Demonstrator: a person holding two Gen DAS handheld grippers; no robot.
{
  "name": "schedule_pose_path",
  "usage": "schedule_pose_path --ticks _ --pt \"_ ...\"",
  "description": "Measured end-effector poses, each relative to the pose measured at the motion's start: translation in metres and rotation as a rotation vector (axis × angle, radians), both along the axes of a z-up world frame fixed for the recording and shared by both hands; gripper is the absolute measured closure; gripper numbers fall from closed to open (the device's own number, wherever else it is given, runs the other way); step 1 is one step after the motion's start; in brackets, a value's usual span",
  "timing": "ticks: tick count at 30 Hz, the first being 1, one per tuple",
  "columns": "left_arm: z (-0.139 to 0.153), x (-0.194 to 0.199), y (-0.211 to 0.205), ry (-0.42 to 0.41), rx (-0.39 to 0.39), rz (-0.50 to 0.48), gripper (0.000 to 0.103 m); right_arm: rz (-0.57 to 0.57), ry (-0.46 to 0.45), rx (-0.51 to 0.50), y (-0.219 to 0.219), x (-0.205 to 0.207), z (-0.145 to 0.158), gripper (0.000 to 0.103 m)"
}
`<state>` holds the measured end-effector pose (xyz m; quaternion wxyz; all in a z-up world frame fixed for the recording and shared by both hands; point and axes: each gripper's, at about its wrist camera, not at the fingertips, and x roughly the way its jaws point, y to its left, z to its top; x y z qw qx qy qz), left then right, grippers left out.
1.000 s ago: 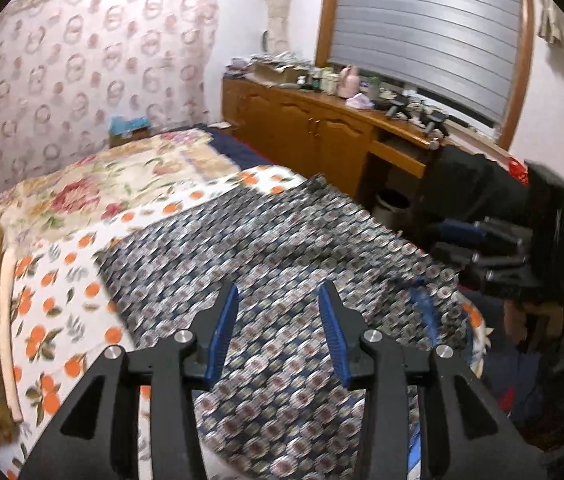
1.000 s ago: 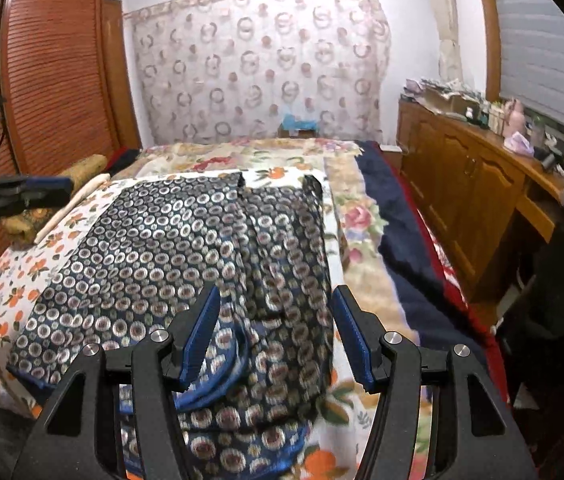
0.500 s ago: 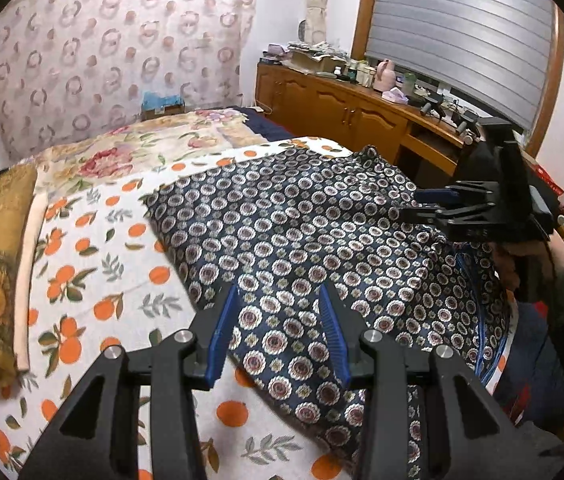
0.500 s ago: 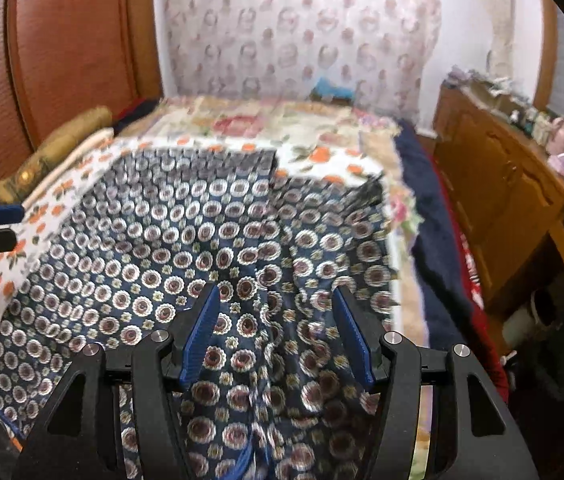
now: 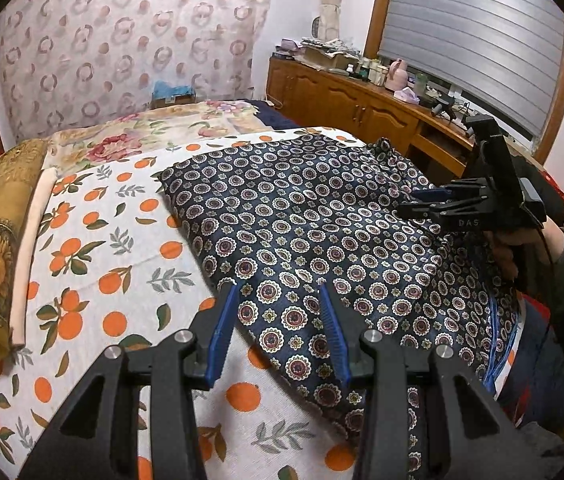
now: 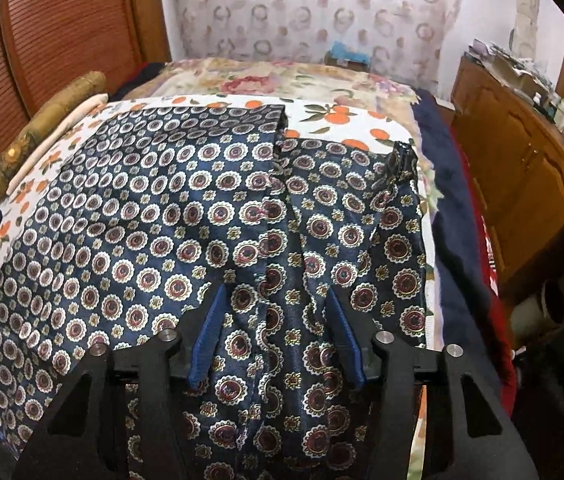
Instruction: Fold small clothes
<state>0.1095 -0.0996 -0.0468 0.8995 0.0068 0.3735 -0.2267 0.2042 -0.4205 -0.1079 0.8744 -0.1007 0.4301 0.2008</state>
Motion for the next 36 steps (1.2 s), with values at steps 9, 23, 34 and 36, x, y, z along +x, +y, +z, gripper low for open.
schedule_pose_path --ticks 9,23,34,36 --pt "-0.002 0.000 0.002 0.006 -0.001 -0.002 0.063 0.063 -0.021 0.011 0.007 -0.015 0.002 0.100" --pt "-0.006 0.000 -0.012 0.015 -0.002 -0.030 0.063 -0.034 -0.088 0.030 -0.047 -0.071 0.023 0.101" --pt "-0.028 0.013 -0.028 0.071 0.069 -0.023 0.063 -0.079 -0.133 0.051 -0.050 -0.039 0.044 0.066" --pt "-0.031 0.015 -0.030 0.073 0.089 -0.021 0.063 -0.088 -0.119 0.050 -0.046 -0.018 0.043 0.066"
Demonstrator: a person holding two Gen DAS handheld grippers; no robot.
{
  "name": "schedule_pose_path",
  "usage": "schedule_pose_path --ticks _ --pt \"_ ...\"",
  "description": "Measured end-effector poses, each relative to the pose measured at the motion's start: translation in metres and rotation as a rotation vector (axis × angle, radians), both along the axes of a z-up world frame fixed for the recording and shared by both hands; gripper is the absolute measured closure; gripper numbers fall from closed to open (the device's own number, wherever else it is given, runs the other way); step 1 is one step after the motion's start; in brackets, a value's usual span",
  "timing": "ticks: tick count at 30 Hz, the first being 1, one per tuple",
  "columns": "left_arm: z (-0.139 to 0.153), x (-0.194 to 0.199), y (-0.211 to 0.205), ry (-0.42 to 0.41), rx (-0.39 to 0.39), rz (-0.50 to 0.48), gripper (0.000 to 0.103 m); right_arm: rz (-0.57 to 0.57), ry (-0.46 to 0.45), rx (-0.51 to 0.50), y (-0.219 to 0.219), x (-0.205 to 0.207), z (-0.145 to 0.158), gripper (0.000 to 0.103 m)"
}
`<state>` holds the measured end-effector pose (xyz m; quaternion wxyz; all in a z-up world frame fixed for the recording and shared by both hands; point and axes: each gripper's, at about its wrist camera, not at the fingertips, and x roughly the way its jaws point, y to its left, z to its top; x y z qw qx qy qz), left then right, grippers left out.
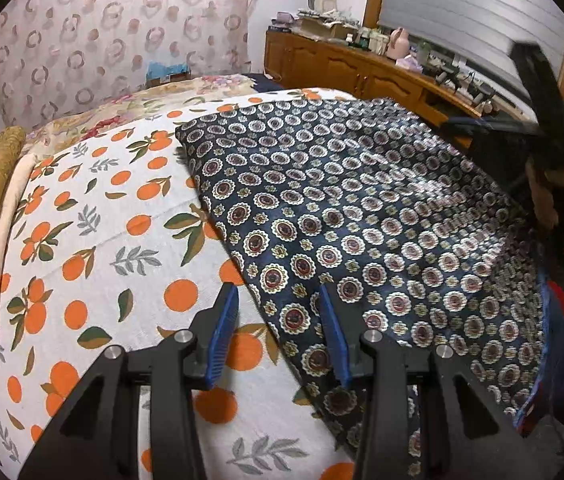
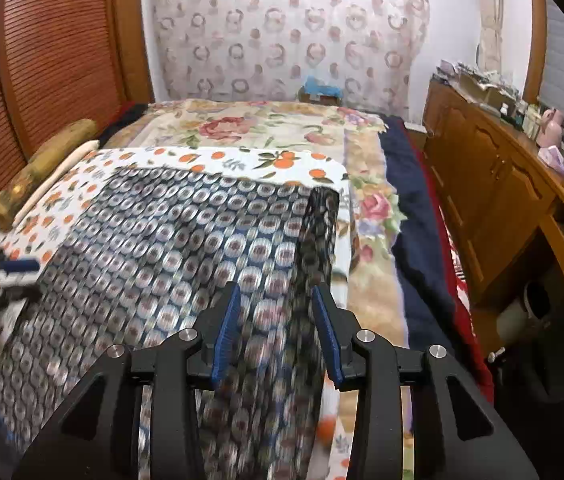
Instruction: Fold small clothes
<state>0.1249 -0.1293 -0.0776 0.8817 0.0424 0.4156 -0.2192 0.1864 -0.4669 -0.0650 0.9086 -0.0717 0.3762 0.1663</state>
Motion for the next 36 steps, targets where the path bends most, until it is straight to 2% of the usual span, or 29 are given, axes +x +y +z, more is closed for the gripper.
schedule_pose_path --ticks 3,6,11,12,15,18,25,29,36 --pt "-0.005 0.005 0.000 0.015 0.010 0.005 0.063 -0.008 0.051 0.015 0.004 0.031 -0.008 0.066" --pt "-0.007 0.005 -0.003 -0.012 0.042 0.000 0.062 -0.017 0.099 0.018 0.004 0.052 -0.020 0.066" --pt "-0.009 0.006 -0.006 -0.020 0.049 -0.004 0.054 -0.012 0.166 0.028 0.005 0.069 -0.034 0.066" --pt "-0.009 0.006 -0.006 -0.017 0.046 -0.009 0.050 -0.006 0.170 0.025 0.006 0.069 -0.036 0.071" --pt "-0.009 0.006 -0.010 -0.020 0.060 -0.017 0.046 0.033 0.168 0.026 0.010 0.068 -0.036 0.088" --pt "-0.009 0.007 -0.009 -0.018 0.056 -0.018 0.046 0.067 0.143 0.001 0.016 0.063 -0.033 0.099" --pt "-0.010 0.007 -0.008 -0.020 0.063 -0.016 0.043 0.038 0.014 -0.020 0.016 0.049 -0.012 0.102" --pt "-0.011 0.009 -0.006 -0.017 0.063 -0.007 0.038 0.033 0.005 -0.036 0.015 0.051 -0.009 0.102" --pt "-0.011 0.006 -0.004 -0.014 0.062 -0.017 0.037 0.032 0.016 -0.045 0.015 0.052 -0.015 0.102"
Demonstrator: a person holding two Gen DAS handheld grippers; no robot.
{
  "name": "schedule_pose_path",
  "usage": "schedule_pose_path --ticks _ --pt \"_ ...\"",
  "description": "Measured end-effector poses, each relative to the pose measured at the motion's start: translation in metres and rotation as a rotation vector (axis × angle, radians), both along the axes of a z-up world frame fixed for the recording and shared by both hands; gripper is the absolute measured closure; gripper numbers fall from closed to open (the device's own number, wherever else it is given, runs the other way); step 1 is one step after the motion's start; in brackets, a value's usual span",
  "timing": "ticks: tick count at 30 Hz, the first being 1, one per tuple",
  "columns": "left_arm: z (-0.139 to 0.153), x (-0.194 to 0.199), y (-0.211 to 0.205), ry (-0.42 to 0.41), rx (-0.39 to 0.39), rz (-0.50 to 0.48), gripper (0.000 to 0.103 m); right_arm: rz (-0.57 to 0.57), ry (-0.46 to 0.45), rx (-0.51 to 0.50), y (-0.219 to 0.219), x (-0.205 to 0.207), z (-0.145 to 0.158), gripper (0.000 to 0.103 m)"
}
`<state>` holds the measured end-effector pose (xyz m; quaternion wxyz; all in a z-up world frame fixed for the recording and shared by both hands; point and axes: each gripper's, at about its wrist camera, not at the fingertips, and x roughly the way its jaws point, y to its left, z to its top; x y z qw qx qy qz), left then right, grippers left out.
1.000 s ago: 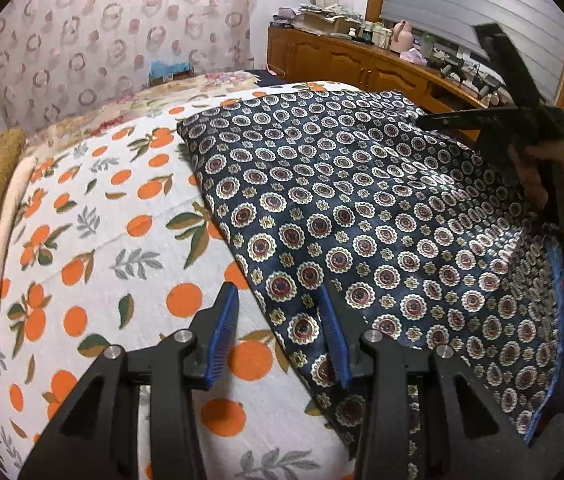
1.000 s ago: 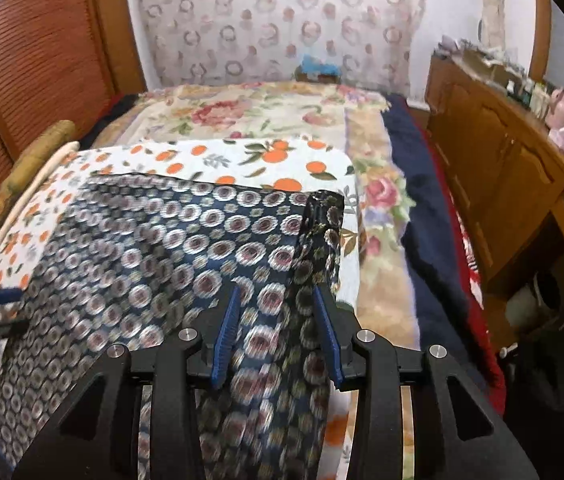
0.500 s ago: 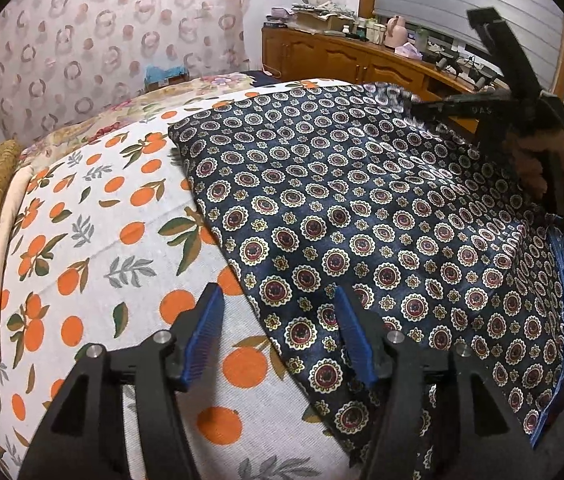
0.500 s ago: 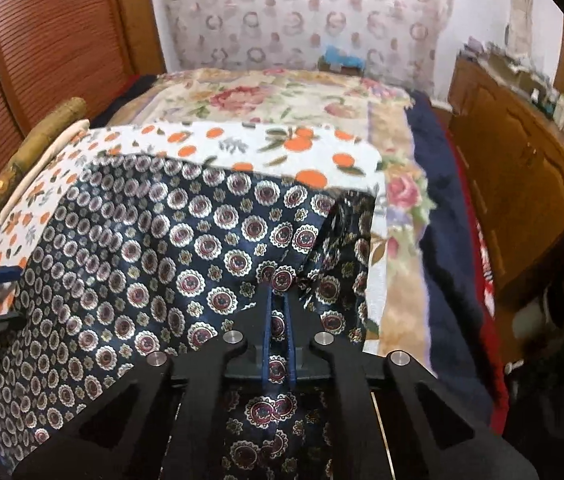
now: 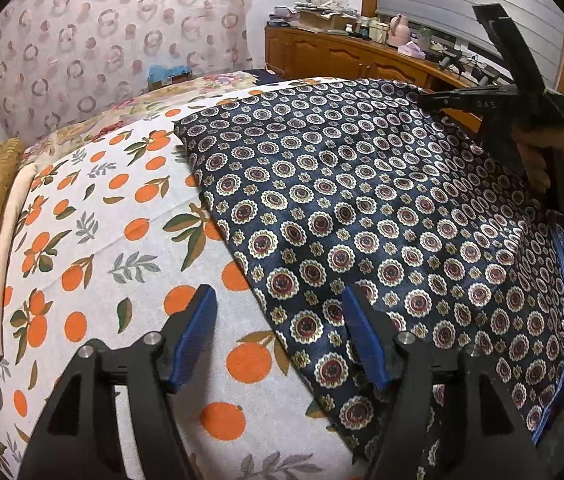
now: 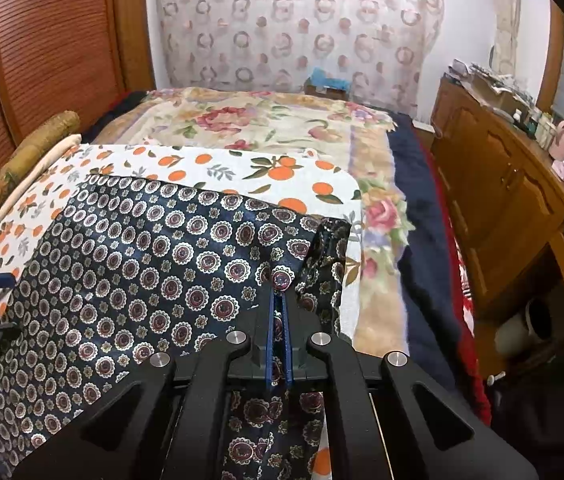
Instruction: Fold small clothes
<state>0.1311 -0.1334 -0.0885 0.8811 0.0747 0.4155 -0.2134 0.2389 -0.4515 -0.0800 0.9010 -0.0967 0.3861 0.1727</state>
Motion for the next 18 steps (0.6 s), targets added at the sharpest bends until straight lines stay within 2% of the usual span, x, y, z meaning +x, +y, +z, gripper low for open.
schedule_pose_path --ticks 7,10,13,18 --pt "0.021 -0.017 0.016 -0.029 -0.088 0.002 0.037 -0.064 -0.070 -0.060 -0.004 -0.003 0.010 0.102" --pt "0.023 -0.028 0.017 -0.036 -0.096 -0.014 0.037 -0.076 -0.054 -0.073 -0.008 -0.002 0.011 0.101" --pt "0.021 -0.037 0.016 -0.026 -0.101 -0.024 0.037 -0.075 -0.046 -0.063 -0.012 -0.014 0.010 0.094" --pt "0.015 -0.049 0.018 -0.009 -0.108 -0.032 0.037 -0.070 -0.048 -0.040 -0.024 -0.060 0.007 0.072"
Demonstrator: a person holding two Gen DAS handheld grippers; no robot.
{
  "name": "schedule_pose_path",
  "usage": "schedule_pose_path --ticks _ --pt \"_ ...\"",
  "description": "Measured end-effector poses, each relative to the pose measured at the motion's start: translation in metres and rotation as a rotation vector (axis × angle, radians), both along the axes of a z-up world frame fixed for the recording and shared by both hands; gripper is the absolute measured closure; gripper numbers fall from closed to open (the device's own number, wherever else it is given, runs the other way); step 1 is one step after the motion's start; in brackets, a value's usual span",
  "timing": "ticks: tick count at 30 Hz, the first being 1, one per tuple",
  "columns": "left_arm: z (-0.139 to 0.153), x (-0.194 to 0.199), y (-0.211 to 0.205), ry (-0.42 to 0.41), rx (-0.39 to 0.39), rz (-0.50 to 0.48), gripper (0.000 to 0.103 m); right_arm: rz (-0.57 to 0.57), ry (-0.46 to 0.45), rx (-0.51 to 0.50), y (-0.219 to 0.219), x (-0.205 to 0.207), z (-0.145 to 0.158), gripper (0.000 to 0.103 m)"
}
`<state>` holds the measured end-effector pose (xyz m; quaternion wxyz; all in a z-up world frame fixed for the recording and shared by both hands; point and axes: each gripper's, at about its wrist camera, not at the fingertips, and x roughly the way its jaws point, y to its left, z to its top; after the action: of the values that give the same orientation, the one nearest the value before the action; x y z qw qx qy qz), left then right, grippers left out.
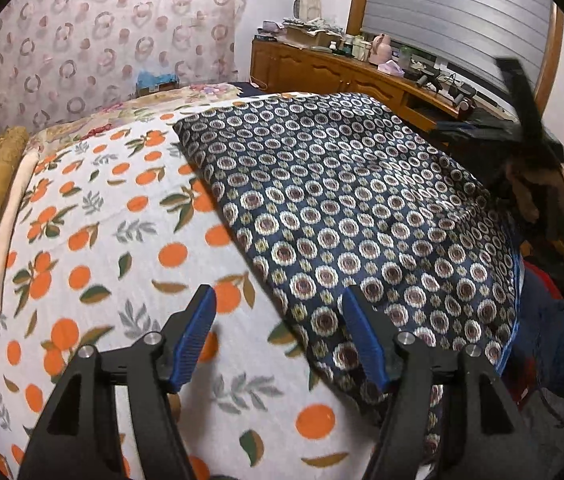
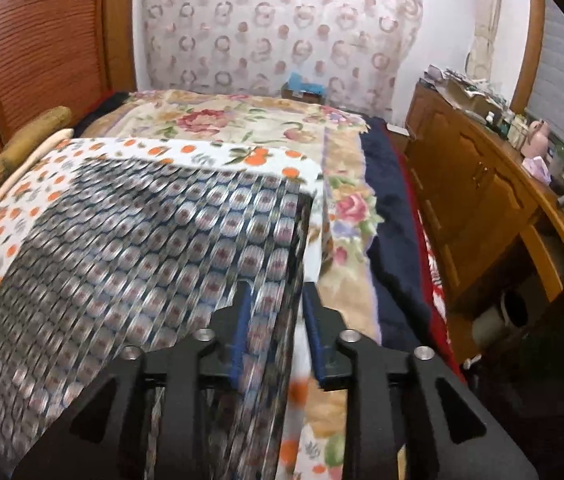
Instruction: Fold small clothes
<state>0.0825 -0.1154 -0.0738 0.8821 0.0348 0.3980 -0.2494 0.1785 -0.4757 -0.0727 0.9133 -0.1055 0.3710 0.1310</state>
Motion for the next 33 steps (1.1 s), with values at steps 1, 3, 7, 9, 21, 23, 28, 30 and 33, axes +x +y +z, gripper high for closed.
schedule_pose_path --ticks 1,3,7,9,21,23,28,30,33 --pt "0.000 -0.002 0.000 0.004 -0.004 -0.001 0.037 -0.004 -0.002 0.003 -0.002 -0.011 0.000 0.065" --pt "0.000 -0.007 0.001 0.005 -0.009 -0.004 0.037 -0.010 -0.012 0.002 -0.007 -0.041 -0.002 0.061" --pt "-0.001 -0.018 -0.001 0.013 -0.013 -0.016 0.038 -0.018 -0.014 0.022 -0.012 -0.082 -0.007 0.054" --pt "-0.003 -0.022 -0.003 0.018 -0.009 -0.024 0.039 -0.030 0.009 0.053 -0.016 -0.098 -0.013 0.053" --pt "-0.011 -0.046 -0.006 0.059 -0.043 -0.070 0.063 -0.078 0.077 0.036 -0.013 -0.137 -0.034 0.053" --pt "-0.011 -0.049 -0.006 0.062 -0.048 -0.078 0.064 -0.076 0.093 0.044 -0.013 -0.141 -0.037 0.053" --pt "-0.010 -0.054 -0.007 0.072 -0.068 -0.092 0.064 -0.067 0.111 0.050 -0.011 -0.150 -0.045 0.053" --pt "-0.010 -0.056 -0.009 0.077 -0.072 -0.100 0.064 -0.070 0.113 0.072 -0.012 -0.152 -0.044 0.057" --pt "-0.009 -0.058 -0.012 0.079 -0.077 -0.119 0.064 -0.071 0.106 0.081 -0.010 -0.155 -0.044 0.069"
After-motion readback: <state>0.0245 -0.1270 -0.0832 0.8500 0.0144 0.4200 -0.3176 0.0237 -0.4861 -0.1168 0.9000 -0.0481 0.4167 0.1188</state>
